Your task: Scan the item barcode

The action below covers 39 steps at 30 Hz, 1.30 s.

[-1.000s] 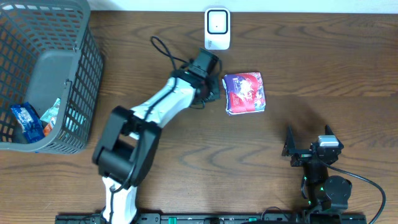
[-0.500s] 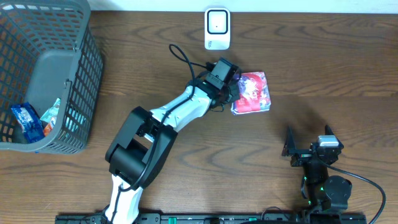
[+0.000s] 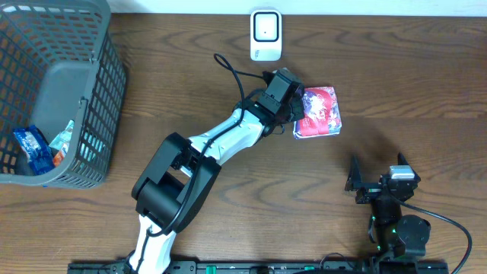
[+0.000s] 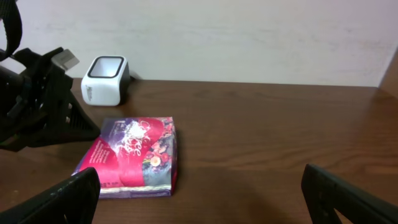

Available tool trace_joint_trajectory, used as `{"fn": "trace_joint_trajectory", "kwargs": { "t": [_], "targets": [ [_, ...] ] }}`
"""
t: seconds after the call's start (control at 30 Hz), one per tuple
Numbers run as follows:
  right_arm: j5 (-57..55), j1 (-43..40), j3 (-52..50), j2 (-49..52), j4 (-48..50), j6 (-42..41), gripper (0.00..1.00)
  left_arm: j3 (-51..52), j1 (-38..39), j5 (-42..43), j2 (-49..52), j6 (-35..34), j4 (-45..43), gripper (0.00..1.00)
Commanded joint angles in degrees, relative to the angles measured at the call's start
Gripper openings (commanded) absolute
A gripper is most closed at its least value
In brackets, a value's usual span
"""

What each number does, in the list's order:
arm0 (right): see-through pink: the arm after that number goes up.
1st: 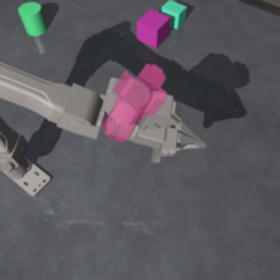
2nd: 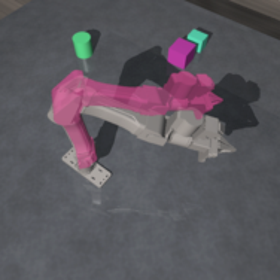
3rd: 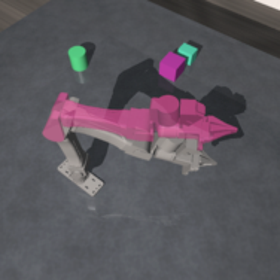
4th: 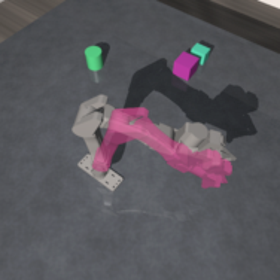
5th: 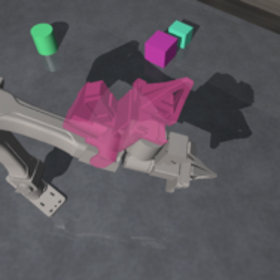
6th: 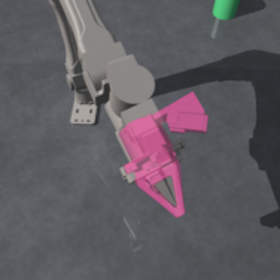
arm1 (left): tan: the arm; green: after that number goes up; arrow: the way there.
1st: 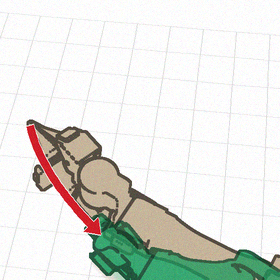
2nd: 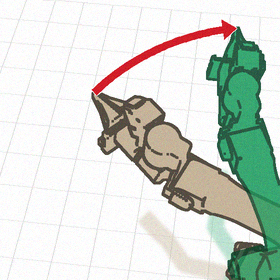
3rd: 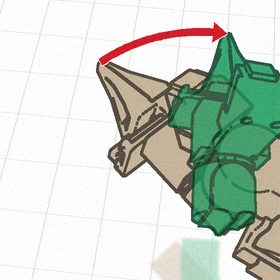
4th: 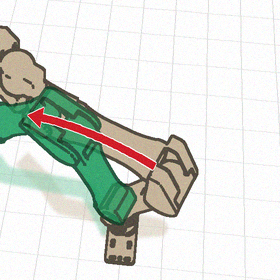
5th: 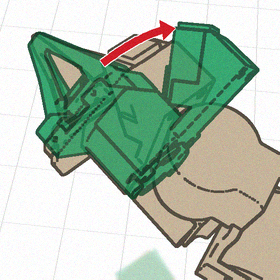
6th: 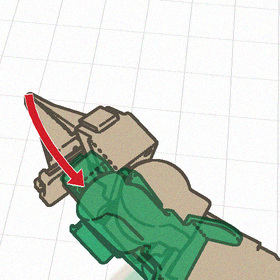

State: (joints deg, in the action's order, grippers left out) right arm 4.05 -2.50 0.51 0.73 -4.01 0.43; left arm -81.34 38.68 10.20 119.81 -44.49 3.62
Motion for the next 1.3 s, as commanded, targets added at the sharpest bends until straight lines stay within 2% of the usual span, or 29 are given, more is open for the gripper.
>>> {"fn": "trace_joint_trajectory", "kwargs": {
  "t": [0.0, 0.2, 0.3, 0.5, 0.57, 0.8, 1.03, 1.27],
  "targets": [
    [0.1, -0.3, -0.2, -0.2, -0.1, -0.8, 0.99, 0.3, -0.1, -2.5, 1.2, 2.4, 0.9, 0.08],
    [0.1, -0.3, -0.2, -0.2, -0.1, -0.8, 0.99, 0.3, -0.1, -14.8, 1.3, 2.2, 6.9, 0.07],
    [0.1, -0.3, -0.2, -0.2, -0.1, -0.8, 0.99, 0.3, -0.1, -15.4, 1.7, 1.9, 5.7, 0.07],
    [0.1, -0.3, -0.2, -0.2, -0.1, -0.8, 0.99, 0.3, -0.1, -15.1, 3.2, -3.9, 2.2, 0.07],
    [0.1, -0.3, -0.2, -0.2, -0.1, -0.8, 0.99, 0.3, -0.1, -13.5, 4.3, -5.6, 1.2, 0.07],
    [0.1, -0.3, -0.2, -0.2, -0.1, -0.8, 0.99, 0.2, -0.1, -8.9, 6.0, -5.3, -1.6, 0.08],
    [0.1, -0.3, -0.2, -0.2, -0.1, -0.8, 0.99, 0.2, -0.1, 5.0, 6.0, 3.6, -10.4, 0.08],
    [0.1, -0.3, -0.2, -0.2, -0.1, -0.8, 0.99, 0.2, -0.3, 7.6, 5.7, 7.0, -11.2, 0.07]
  ]
}}
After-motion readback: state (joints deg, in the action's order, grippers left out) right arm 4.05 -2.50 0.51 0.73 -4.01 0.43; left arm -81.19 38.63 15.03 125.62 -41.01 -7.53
